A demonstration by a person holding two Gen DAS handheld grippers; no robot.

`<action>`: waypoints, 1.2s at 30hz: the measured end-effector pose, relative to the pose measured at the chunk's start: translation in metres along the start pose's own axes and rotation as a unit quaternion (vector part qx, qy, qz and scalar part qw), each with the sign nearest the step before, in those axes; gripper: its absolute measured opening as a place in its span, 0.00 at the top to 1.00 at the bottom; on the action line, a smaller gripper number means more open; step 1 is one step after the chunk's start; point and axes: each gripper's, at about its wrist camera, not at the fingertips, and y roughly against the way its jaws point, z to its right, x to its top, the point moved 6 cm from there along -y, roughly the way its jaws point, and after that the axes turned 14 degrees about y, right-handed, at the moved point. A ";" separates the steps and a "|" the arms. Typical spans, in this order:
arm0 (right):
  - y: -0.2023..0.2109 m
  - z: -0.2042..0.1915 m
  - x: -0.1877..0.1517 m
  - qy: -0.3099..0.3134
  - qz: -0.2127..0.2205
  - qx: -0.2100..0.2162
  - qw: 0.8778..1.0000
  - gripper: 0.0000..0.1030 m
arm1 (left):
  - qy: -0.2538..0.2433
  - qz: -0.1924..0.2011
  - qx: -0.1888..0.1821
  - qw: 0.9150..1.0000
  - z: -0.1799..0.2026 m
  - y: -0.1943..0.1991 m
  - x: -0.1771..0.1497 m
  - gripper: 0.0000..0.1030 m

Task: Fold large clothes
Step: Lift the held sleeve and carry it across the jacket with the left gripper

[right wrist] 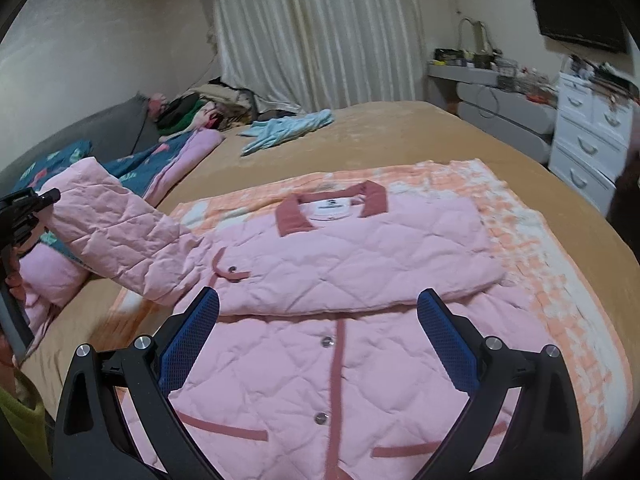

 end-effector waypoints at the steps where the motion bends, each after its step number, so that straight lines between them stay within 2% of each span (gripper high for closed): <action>1: 0.002 0.004 -0.001 -0.002 0.000 -0.002 1.000 0.04 | -0.004 -0.002 -0.002 1.000 0.006 0.000 -0.003 0.94; 16: 0.030 0.043 -0.016 -0.028 0.012 -0.021 0.999 0.04 | -0.093 -0.024 -0.015 0.995 0.084 -0.014 -0.047 0.94; 27: 0.035 0.065 -0.026 -0.041 0.010 -0.028 0.999 0.04 | -0.165 -0.059 -0.024 0.984 0.139 -0.037 -0.102 0.94; 36: 0.039 0.090 -0.038 -0.067 0.008 -0.040 0.997 0.04 | -0.212 -0.093 -0.028 0.972 0.167 -0.056 -0.150 0.94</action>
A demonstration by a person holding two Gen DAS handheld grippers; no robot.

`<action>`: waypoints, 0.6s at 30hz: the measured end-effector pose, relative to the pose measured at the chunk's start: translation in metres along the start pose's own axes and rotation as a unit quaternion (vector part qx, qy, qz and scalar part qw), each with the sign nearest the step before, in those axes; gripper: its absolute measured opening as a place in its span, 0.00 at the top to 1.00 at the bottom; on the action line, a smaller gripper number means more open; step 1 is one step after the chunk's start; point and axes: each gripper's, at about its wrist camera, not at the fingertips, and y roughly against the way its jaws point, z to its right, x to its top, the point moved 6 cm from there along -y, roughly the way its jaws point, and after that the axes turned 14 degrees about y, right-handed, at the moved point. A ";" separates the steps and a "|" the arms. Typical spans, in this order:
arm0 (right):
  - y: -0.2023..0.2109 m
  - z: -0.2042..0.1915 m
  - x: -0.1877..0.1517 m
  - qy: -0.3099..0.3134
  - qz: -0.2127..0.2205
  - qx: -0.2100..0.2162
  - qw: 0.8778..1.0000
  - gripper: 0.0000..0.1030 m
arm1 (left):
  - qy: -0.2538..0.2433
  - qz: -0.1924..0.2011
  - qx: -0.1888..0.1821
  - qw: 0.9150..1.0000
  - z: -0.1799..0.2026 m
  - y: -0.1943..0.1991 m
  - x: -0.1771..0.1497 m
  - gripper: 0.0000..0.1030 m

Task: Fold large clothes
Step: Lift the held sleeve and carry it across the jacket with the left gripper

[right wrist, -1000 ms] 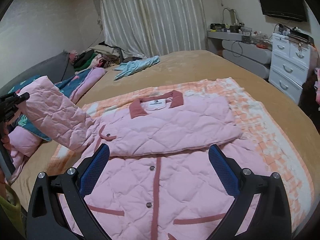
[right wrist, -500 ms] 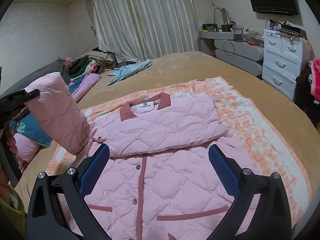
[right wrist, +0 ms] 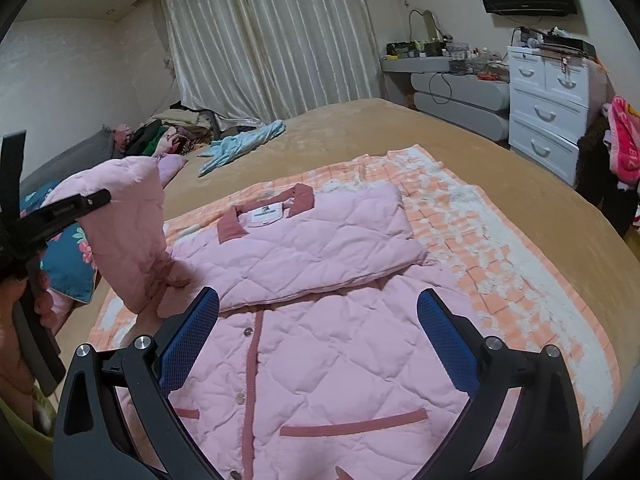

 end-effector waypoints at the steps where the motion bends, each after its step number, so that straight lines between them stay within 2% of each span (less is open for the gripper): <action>1: 0.000 0.003 -0.001 -0.003 0.000 0.000 1.000 0.04 | -0.006 -0.003 0.000 1.000 0.004 -0.003 -0.002 0.94; 11: -0.010 0.027 -0.015 -0.024 -0.012 -0.007 1.000 0.04 | -0.055 -0.040 0.005 0.998 0.039 -0.032 -0.036 0.94; 18: -0.022 0.043 -0.029 -0.045 -0.025 -0.010 0.999 0.04 | -0.102 -0.067 0.015 0.992 0.058 -0.053 -0.062 0.94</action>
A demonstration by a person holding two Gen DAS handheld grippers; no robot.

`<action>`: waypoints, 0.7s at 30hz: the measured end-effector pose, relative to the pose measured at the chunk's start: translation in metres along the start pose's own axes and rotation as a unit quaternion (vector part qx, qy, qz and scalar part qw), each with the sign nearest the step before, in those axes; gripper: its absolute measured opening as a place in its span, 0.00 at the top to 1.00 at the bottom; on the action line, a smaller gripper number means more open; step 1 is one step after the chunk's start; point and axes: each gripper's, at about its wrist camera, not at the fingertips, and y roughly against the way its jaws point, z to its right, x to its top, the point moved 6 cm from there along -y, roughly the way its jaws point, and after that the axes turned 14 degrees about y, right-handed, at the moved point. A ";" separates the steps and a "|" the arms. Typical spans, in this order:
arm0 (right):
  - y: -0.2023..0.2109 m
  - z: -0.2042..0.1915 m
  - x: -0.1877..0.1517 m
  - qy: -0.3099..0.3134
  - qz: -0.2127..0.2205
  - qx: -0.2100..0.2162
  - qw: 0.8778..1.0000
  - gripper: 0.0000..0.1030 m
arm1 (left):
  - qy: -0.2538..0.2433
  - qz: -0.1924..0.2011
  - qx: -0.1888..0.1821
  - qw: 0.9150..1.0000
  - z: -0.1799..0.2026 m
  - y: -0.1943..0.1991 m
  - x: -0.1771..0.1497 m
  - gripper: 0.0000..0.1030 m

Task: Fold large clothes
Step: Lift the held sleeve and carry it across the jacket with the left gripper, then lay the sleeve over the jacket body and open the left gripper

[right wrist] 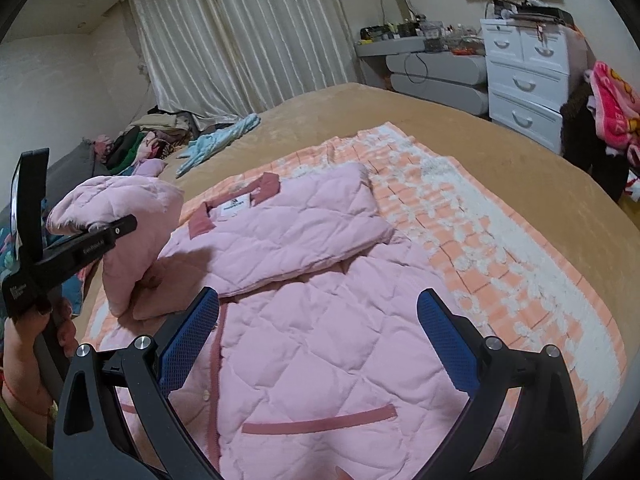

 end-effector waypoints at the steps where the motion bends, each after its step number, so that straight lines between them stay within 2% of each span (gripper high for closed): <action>1: -0.003 0.002 -0.002 -0.003 -0.002 0.001 1.000 0.04 | -0.004 -0.003 0.002 1.000 0.003 -0.003 -0.002 0.94; 10: -0.020 0.017 -0.016 -0.014 -0.017 -0.001 1.000 0.04 | -0.059 -0.040 0.016 0.997 0.031 -0.039 -0.034 0.94; 21: -0.043 0.036 -0.029 -0.021 -0.034 -0.004 0.999 0.04 | -0.114 -0.055 0.030 0.991 0.058 -0.070 -0.056 0.92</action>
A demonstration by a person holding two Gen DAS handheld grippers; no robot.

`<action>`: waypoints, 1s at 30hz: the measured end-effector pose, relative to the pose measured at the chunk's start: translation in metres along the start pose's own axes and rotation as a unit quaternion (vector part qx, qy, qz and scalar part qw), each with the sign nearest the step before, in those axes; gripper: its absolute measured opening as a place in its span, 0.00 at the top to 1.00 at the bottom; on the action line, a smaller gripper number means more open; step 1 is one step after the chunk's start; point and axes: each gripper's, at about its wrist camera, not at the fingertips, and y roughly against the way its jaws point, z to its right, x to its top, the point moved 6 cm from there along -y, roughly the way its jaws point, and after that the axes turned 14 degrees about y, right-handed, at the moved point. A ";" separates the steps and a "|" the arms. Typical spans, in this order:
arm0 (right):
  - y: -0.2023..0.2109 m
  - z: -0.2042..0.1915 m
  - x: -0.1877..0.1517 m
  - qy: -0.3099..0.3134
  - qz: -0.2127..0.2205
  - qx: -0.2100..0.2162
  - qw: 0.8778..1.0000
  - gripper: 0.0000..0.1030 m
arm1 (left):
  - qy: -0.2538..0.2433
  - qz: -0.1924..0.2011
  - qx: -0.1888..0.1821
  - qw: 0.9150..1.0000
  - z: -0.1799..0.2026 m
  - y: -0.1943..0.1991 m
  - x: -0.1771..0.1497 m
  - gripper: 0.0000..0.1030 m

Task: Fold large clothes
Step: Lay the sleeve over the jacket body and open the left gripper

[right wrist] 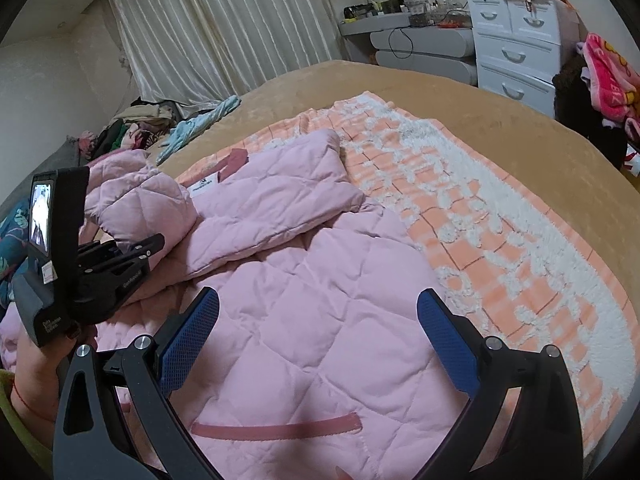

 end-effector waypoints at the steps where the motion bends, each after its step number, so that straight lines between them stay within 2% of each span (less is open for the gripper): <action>1: -0.001 0.002 0.000 -0.002 0.001 -0.001 1.000 0.04 | -0.004 0.000 0.001 1.000 0.003 -0.002 0.000 0.92; 9: -0.008 0.011 -0.003 -0.010 -0.002 -0.004 1.000 0.04 | 0.005 -0.007 -0.014 1.000 0.009 -0.011 0.000 0.90; 12: -0.010 0.014 -0.002 -0.012 -0.003 -0.005 1.000 0.04 | -0.005 -0.010 -0.016 1.000 0.012 -0.013 -0.002 0.89; 13: -0.010 0.014 -0.002 -0.012 -0.003 -0.006 1.000 0.04 | -0.013 -0.008 -0.012 1.000 0.013 -0.012 -0.002 0.85; 15: -0.009 0.016 -0.002 -0.015 -0.002 -0.006 1.000 0.04 | -0.010 -0.017 -0.029 0.999 0.015 -0.012 -0.003 0.72; 16: -0.008 0.016 -0.002 -0.015 -0.001 -0.007 1.000 0.04 | -0.006 -0.024 -0.044 0.999 0.016 -0.012 -0.004 0.52; 17: -0.008 0.017 -0.002 -0.015 -0.002 -0.009 1.000 0.04 | -0.007 -0.030 -0.057 0.998 0.018 -0.009 -0.005 0.43; 19: -0.006 0.019 -0.002 -0.015 -0.001 -0.017 1.000 0.04 | -0.019 -0.036 -0.068 0.997 0.023 -0.003 -0.009 0.41; 22: -0.003 0.021 0.001 -0.017 0.000 -0.021 1.000 0.04 | -0.024 -0.046 -0.105 0.993 0.027 0.009 -0.016 0.25; 24: 0.000 0.022 0.003 -0.021 0.001 -0.022 1.000 0.04 | -0.020 -0.050 -0.125 0.991 0.024 0.020 -0.019 0.19; 27: 0.007 0.018 0.009 -0.023 0.007 -0.019 1.000 0.04 | 0.002 -0.049 -0.145 0.988 0.011 0.036 -0.016 0.12; 30: 0.007 0.006 0.018 -0.016 0.005 -0.006 1.000 0.04 | 0.033 -0.046 -0.145 0.988 -0.013 0.048 -0.012 0.09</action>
